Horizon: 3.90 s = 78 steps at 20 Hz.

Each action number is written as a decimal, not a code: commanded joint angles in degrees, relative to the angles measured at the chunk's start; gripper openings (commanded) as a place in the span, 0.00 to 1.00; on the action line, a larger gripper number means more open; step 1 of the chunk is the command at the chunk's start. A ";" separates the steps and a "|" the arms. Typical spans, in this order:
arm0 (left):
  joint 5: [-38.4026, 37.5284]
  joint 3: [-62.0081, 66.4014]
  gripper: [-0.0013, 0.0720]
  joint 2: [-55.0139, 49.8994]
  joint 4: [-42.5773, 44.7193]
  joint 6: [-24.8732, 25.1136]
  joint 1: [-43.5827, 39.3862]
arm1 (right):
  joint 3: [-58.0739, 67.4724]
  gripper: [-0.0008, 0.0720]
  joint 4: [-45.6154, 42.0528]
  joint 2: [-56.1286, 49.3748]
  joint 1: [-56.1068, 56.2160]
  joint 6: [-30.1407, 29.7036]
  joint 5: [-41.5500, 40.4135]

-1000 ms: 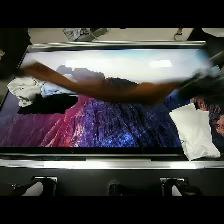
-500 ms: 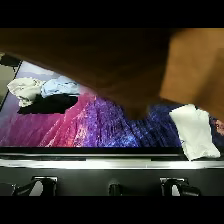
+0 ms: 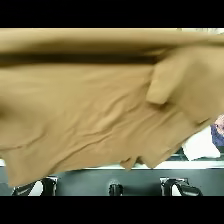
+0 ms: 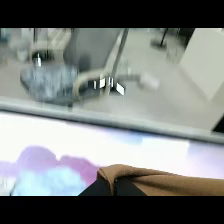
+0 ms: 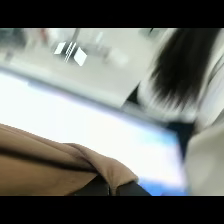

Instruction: Fold the shirts.

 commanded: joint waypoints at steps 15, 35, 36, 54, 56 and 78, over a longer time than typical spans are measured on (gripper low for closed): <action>21.11 -24.92 0.05 -46.80 -8.13 13.29 -9.99 | -8.13 0.07 38.84 -59.54 0.02 0.17 -18.27; -3.32 -58.77 0.73 -26.03 6.29 11.30 -0.92 | -8.22 0.69 16.41 -45.68 -14.21 -6.08 23.45; -2.40 -58.80 0.73 -26.10 6.29 11.30 -0.92 | -8.22 0.69 16.41 -45.68 -14.21 -6.27 23.19; 2.58 -59.12 0.05 -28.41 2.64 13.03 -3.41 | -31.89 0.72 23.56 -45.70 -10.93 -8.87 12.28; 2.62 -58.97 0.05 -28.44 2.38 12.98 -3.30 | -34.42 0.72 22.93 -45.81 -7.82 -9.46 7.13; 6.47 28.74 0.05 -18.56 4.57 5.66 -7.61 | 16.72 0.06 8.24 -11.02 -6.05 -15.41 -16.09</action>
